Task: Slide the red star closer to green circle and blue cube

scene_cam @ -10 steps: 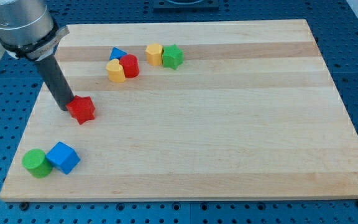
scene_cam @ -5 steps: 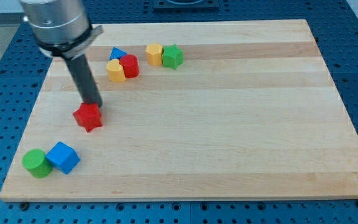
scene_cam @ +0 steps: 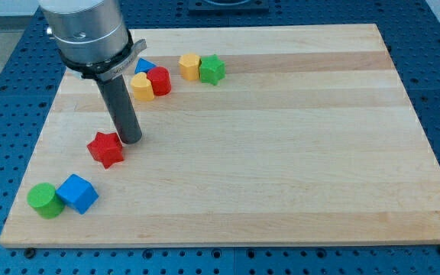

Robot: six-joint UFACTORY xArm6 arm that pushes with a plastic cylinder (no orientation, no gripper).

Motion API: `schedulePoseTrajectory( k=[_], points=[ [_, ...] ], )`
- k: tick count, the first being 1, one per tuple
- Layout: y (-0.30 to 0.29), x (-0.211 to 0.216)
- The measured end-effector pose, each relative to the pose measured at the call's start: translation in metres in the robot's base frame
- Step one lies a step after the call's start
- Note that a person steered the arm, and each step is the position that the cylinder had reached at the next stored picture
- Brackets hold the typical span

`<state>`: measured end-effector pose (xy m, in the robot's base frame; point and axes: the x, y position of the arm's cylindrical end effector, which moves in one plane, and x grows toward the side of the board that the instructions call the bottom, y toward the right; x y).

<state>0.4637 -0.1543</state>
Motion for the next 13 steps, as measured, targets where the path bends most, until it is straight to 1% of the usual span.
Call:
schedulePoseTrajectory(
  k=[1,3,5,6,10,13],
  points=[
    [-0.003,0.004],
    [-0.028,0.004],
    [-0.031,-0.001],
    [-0.032,0.007],
    [-0.079,0.013],
    [-0.094,0.042]
  ],
)
